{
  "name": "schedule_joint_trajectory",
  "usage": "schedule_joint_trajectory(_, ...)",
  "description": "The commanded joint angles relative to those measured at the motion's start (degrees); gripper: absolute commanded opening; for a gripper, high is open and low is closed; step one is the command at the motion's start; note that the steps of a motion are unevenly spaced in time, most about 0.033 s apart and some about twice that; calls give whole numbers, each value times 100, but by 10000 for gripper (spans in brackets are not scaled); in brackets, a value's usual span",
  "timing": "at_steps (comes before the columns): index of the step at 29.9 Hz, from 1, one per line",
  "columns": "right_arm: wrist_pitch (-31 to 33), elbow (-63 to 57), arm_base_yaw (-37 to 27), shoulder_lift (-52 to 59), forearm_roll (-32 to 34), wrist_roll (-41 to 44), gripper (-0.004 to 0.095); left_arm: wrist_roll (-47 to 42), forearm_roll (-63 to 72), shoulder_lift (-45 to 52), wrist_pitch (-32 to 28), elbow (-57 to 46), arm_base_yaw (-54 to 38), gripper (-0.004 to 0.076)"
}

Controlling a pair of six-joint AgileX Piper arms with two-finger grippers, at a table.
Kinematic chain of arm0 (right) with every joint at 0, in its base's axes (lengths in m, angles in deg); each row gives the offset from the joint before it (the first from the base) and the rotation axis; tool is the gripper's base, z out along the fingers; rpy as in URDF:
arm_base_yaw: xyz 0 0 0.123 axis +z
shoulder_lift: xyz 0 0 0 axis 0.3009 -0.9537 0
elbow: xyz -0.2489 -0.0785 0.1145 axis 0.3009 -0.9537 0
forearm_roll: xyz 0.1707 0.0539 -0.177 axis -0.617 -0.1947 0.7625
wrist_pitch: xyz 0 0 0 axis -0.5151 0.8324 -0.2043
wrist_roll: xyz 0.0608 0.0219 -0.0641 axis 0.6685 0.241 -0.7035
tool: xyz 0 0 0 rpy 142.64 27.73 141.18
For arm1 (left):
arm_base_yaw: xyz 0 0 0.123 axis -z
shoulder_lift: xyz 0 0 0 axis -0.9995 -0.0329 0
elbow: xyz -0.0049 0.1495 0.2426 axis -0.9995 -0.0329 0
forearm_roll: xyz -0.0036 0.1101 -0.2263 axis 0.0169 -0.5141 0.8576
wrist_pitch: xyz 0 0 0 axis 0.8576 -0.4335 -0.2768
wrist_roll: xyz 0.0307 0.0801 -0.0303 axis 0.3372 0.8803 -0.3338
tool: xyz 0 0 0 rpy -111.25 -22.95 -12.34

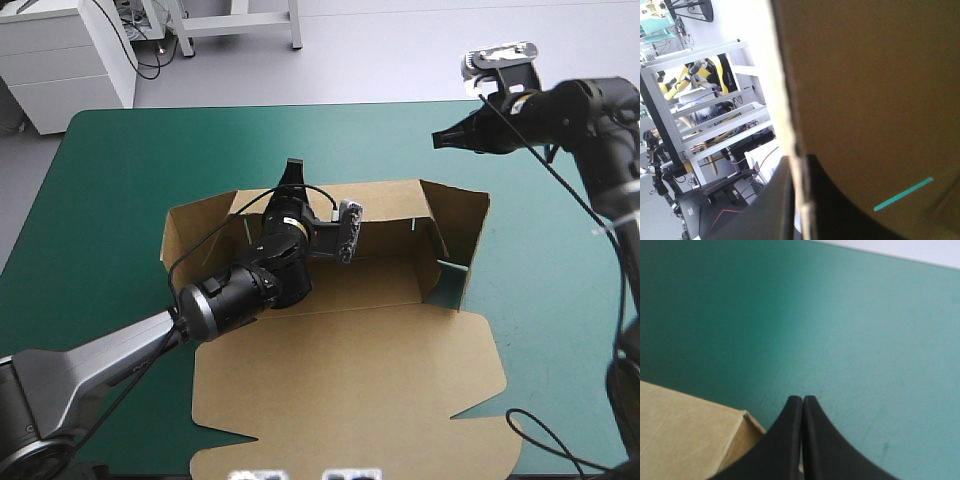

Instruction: Fold the box

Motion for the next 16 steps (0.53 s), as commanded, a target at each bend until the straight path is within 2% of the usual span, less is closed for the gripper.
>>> schedule_joint_trajectory(1, 785, 1207, 3, -818, -27, 205, -19, -10, 497, 98, 47, 26, 34, -8)
schedule_joint_trajectory(3, 849, 1420, 3, -1111, -141, 515, -19, -10, 507, 98, 72, 26, 34, -8)
schedule_joint_trajectory(6, 790, 1418, 3, -1386, -339, 350, -19, -10, 507, 98, 138, 26, 44, -8)
schedule_joint_trajectory(16, 850, 1225, 3, -1443, -207, 350, -19, -10, 468, 98, 121, 26, 44, -8)
